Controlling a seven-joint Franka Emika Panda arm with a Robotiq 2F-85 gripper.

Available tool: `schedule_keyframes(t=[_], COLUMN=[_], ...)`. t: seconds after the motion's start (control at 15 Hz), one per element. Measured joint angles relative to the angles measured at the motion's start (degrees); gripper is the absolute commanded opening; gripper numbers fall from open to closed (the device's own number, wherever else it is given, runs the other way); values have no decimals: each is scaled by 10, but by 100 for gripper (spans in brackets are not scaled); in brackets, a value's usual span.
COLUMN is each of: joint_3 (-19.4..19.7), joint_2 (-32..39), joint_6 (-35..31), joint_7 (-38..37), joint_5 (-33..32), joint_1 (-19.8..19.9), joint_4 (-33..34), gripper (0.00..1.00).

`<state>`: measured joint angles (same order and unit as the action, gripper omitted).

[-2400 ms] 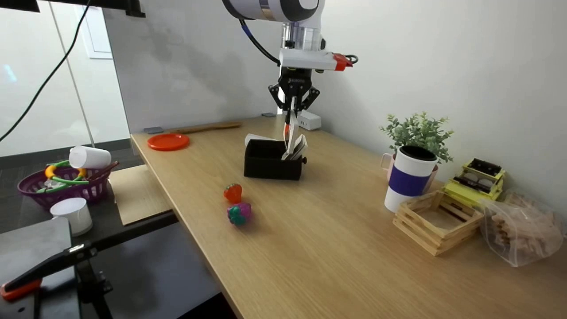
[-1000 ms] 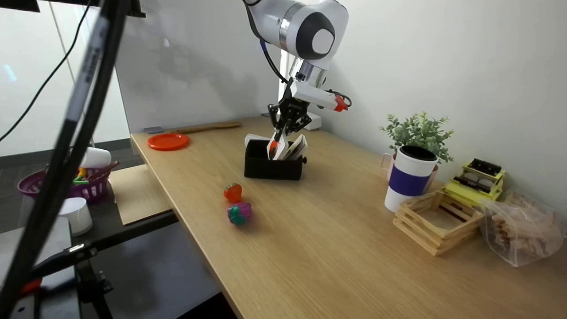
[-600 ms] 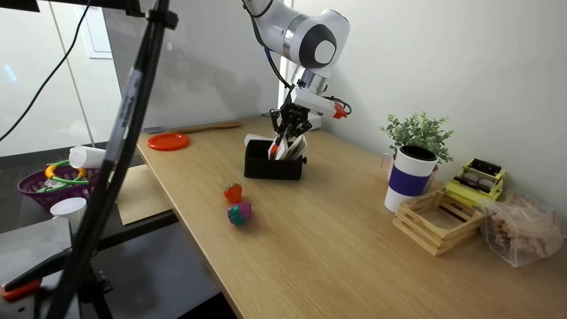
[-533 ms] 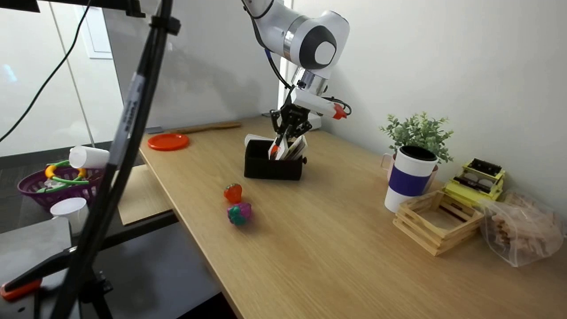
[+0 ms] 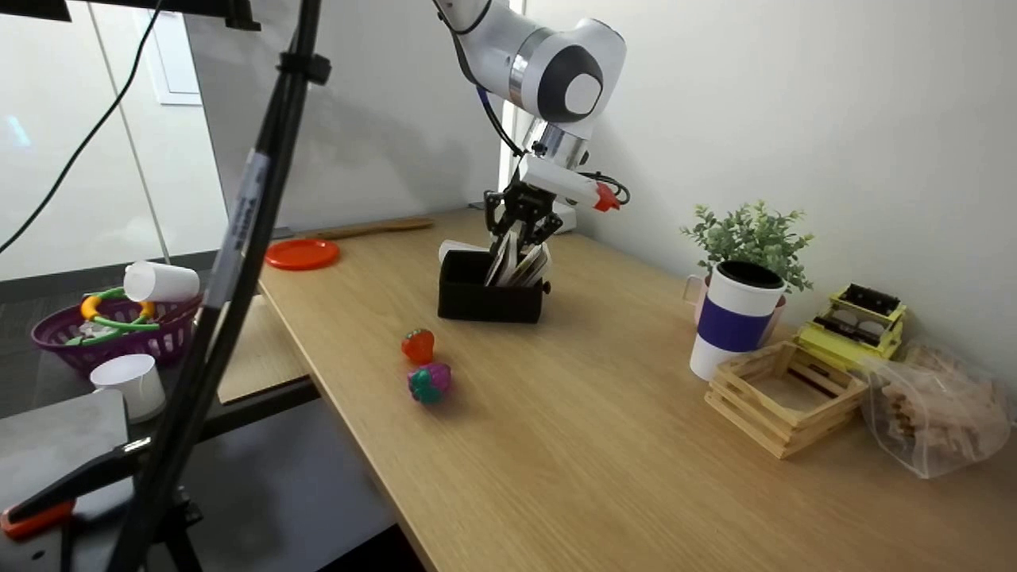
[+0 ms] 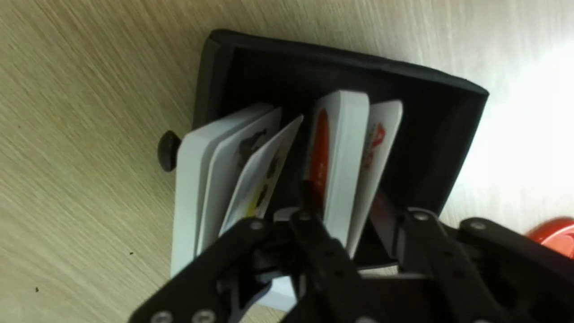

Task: Put the yellow and orange books in the black box

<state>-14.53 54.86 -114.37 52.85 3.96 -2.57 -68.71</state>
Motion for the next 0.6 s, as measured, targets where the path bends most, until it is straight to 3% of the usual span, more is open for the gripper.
schedule_keyframes(t=[0.27, 0.6], joint_3=[0, 2], joint_2=[0, 1], joint_6=[0, 0], joint_7=[-11, -22], joint_5=[0, -1], joint_1=[-3, -6], joint_4=[4, 6], gripper=[96, 100])
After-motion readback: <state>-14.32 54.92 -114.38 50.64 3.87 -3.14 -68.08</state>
